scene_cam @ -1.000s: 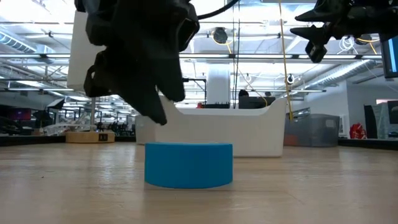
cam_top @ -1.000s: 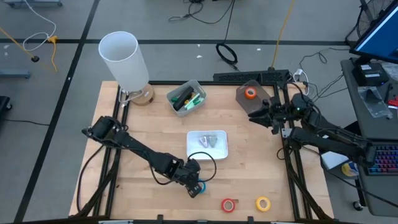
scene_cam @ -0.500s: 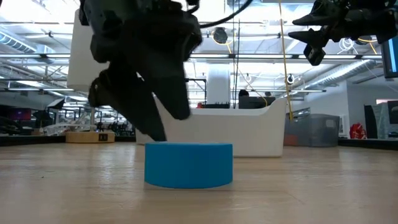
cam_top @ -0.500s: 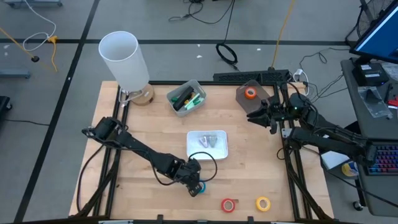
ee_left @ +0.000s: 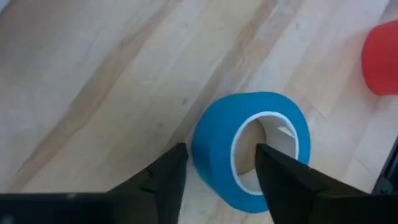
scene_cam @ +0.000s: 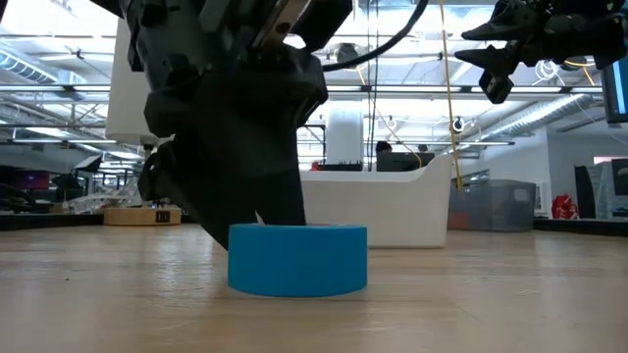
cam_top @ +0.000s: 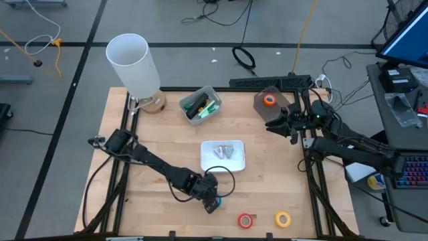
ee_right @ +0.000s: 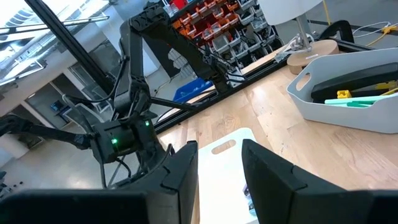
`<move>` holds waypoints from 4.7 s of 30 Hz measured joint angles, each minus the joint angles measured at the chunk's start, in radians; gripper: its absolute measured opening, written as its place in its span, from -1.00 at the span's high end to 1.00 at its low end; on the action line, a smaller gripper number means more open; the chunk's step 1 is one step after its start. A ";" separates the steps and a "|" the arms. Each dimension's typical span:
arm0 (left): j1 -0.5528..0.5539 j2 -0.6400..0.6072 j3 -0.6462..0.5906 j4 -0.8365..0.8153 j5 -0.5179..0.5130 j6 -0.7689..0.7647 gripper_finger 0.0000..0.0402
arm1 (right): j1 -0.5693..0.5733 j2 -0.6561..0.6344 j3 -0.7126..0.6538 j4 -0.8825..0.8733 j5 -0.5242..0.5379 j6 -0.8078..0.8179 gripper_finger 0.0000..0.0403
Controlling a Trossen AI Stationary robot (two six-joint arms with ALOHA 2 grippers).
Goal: Pick and place Stapler, Stapler remover, tape
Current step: Put the blue tape into the black bin
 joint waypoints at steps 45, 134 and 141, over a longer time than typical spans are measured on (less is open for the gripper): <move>0.483 -0.399 -0.001 0.450 0.228 0.057 0.80 | 0.424 0.309 0.000 0.639 0.249 -0.497 0.42; 0.481 -0.401 -0.001 0.061 0.028 0.278 0.07 | -0.019 0.531 0.186 -0.297 1.066 -0.666 0.84; 0.422 -0.400 -0.001 -0.003 -0.061 0.273 0.07 | -0.172 0.664 0.186 -0.387 0.986 -0.682 0.84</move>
